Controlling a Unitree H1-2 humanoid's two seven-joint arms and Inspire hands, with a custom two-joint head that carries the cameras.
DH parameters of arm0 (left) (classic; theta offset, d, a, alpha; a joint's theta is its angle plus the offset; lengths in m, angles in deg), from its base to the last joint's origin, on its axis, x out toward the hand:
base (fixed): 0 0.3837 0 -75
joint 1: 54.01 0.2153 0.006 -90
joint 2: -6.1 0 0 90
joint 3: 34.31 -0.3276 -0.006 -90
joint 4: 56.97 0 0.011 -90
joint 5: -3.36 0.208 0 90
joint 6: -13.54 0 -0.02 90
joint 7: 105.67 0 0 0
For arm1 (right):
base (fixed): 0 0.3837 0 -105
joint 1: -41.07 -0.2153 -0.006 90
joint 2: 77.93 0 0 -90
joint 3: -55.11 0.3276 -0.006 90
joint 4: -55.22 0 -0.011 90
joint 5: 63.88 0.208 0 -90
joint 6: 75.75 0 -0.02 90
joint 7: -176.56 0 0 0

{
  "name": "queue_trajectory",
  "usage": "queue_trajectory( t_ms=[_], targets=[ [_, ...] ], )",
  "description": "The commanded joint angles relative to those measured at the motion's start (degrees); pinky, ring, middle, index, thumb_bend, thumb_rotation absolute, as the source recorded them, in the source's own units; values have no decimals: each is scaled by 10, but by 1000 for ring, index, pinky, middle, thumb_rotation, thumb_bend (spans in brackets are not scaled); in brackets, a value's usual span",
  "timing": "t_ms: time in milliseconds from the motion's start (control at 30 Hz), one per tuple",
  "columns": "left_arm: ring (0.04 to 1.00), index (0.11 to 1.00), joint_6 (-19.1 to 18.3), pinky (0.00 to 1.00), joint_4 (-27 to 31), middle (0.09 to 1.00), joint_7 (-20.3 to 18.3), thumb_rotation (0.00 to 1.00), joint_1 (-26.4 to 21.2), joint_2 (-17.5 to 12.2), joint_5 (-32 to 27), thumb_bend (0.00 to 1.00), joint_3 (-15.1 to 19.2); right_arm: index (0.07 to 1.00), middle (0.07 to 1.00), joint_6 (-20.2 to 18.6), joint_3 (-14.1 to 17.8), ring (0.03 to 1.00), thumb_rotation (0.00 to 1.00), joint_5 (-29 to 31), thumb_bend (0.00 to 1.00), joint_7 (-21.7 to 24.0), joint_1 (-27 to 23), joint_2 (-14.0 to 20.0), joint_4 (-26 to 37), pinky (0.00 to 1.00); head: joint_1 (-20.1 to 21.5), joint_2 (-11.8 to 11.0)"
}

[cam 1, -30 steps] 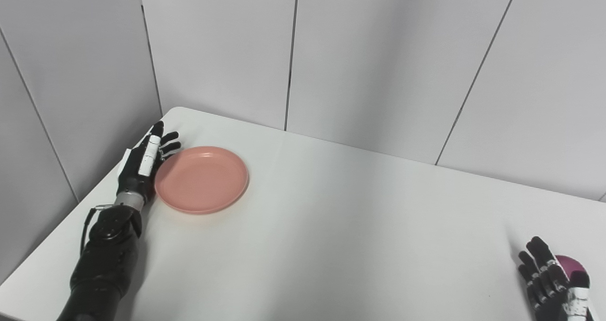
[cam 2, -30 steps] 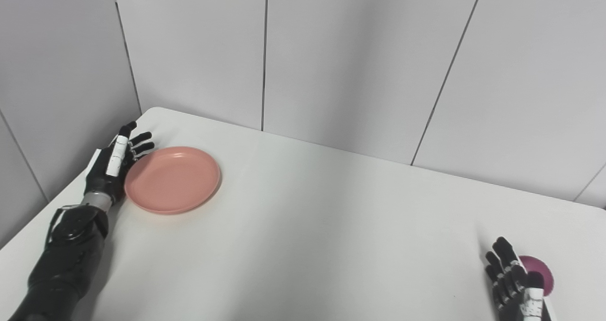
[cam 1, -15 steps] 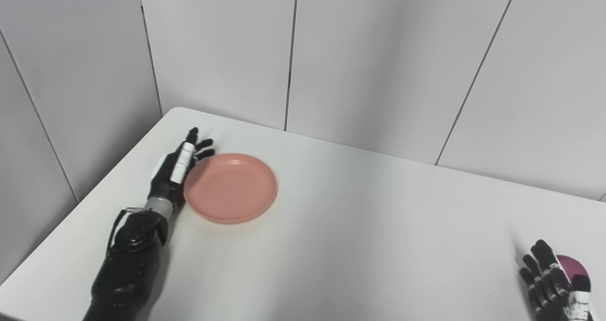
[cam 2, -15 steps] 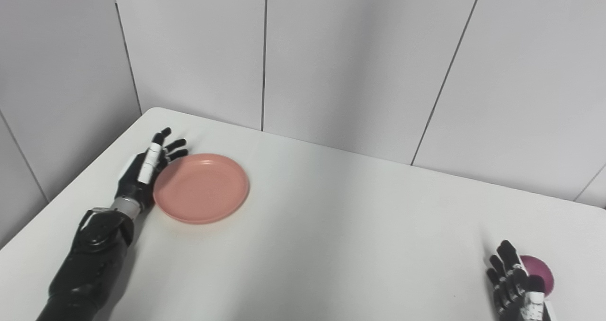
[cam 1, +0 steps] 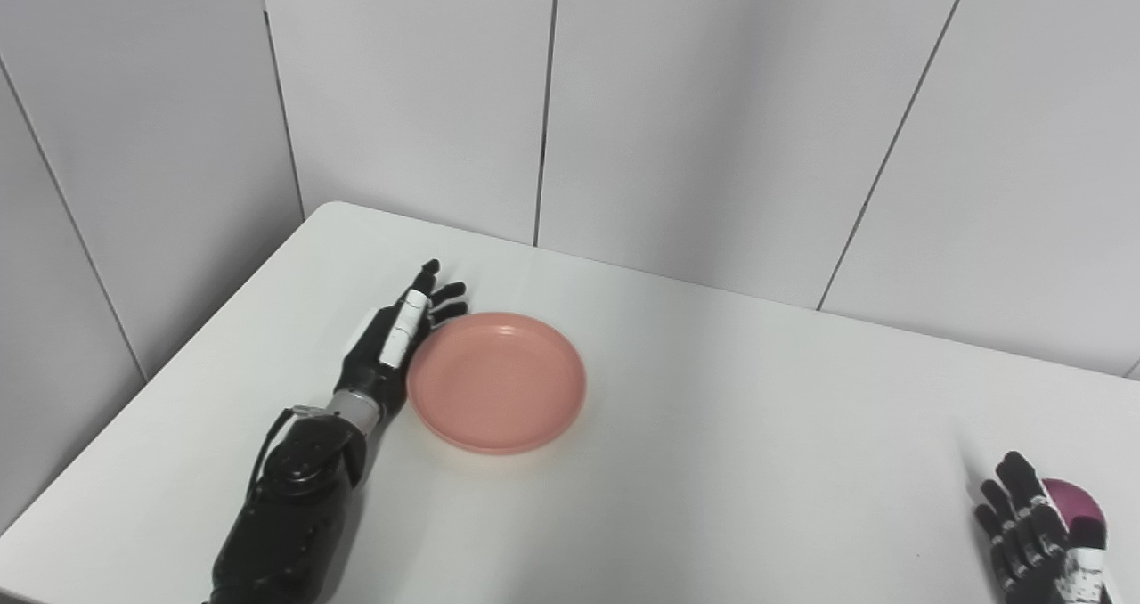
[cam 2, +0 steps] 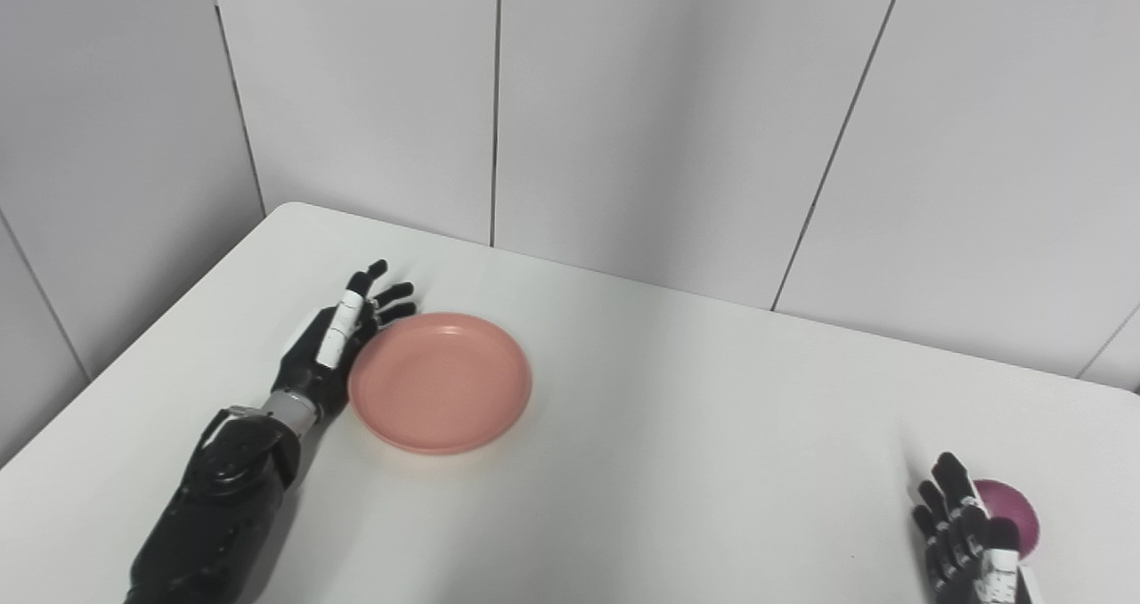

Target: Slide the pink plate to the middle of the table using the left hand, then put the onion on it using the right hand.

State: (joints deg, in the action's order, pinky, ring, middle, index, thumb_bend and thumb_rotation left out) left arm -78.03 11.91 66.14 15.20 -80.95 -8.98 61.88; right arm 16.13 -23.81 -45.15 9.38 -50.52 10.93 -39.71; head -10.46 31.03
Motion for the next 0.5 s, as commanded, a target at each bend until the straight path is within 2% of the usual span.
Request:
queue_trajectory(
  t_ms=[0, 233, 467],
  targets=[
    [856, 979, -13, 822, 19, 882, -16, 923, -7, 14, 1, 960, -17, 976, 993, -11, -12, 997, 1000, 8, 787, 3, 37, -30, -31, 1000, 0, 1],
    [840, 960, -26, 792, 34, 865, -14, 915, 3, 47, 17, 940, -50, 963, 988, -11, -11, 989, 1000, 7, 802, -2, 37, -37, -30, 1000, 11, 4],
    [841, 956, -25, 810, 24, 865, -24, 885, 13, 74, 20, 957, -74, 957, 977, -4, -14, 979, 1000, 1, 812, -4, 34, -41, -35, 1000, 25, 7]
  ],
)
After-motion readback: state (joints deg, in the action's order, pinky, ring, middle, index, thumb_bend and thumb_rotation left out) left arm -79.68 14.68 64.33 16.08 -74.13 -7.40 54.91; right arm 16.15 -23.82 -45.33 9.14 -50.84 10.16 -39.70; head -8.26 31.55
